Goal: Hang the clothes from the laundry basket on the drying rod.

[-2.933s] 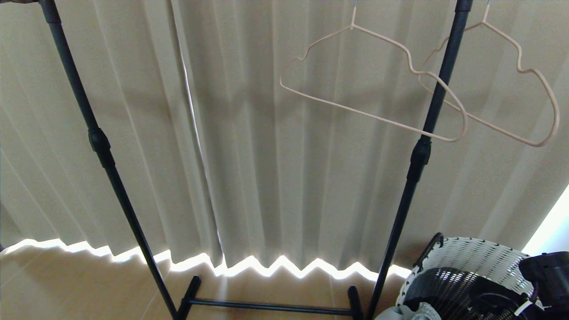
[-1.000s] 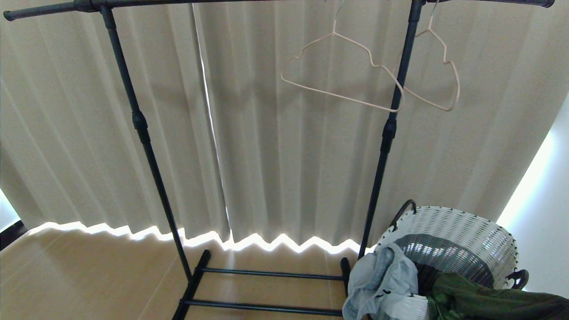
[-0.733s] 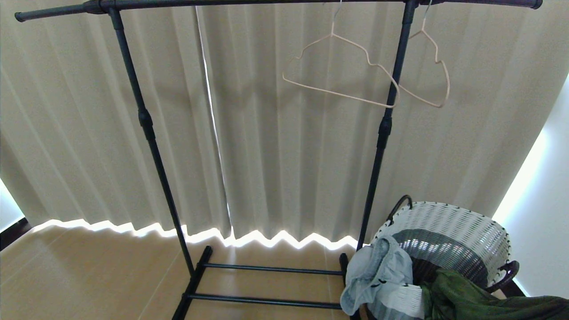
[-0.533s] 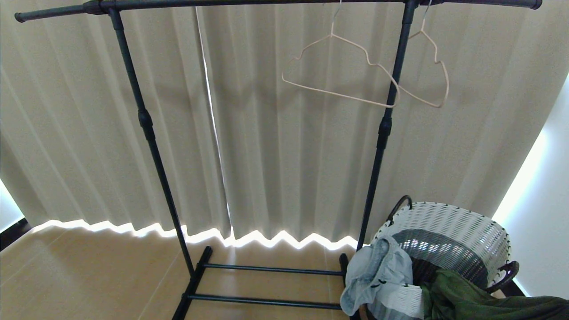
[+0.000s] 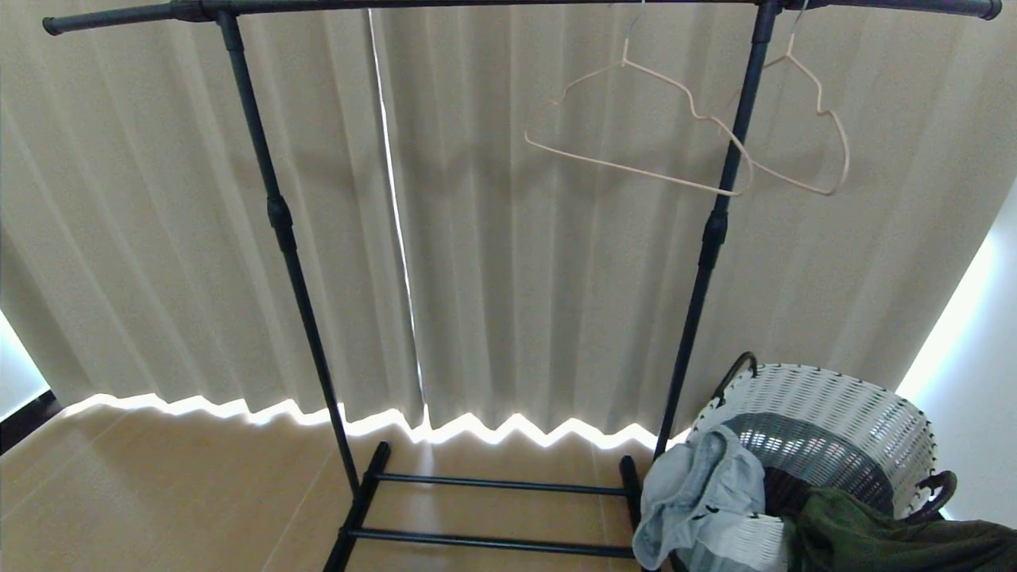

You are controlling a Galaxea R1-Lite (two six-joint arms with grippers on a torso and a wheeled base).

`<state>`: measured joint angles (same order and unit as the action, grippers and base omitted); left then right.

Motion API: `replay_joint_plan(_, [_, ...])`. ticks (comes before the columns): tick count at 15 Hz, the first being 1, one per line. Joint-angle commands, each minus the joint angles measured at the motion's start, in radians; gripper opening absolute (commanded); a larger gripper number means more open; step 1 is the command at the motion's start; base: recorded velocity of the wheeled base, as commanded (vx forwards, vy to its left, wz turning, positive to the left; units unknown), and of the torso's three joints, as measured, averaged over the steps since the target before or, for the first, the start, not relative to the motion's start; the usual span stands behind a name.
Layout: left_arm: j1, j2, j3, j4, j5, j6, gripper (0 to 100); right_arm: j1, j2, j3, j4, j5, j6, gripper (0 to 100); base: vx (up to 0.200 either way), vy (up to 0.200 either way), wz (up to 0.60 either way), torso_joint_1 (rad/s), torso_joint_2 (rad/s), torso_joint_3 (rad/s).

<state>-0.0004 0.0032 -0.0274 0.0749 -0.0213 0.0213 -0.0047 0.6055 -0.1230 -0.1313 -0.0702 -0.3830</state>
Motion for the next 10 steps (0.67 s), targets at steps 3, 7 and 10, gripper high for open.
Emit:
replay_joint_plan(3, [0.0,0.0,0.0,-0.001,0.004,-0.004,100,0.0,0.003,-0.015,-0.001,0.003,-0.001,0,0.0,0.0,0.0,0.0,0.0,0.0])
replay_joint_plan(7, [0.0,0.001,0.0,-0.001,0.0,0.002,100,0.002,0.008,-0.02,-0.001,0.035,-0.001,0,0.0,0.0,0.0,0.0,0.0,0.0])
replay_joint_plan(10, [0.0,0.001,0.0,0.0,0.001,0.006,100,0.003,0.019,-0.037,0.001,0.064,-0.001,0,0.0,0.0,0.0,0.0,0.0,0.0])
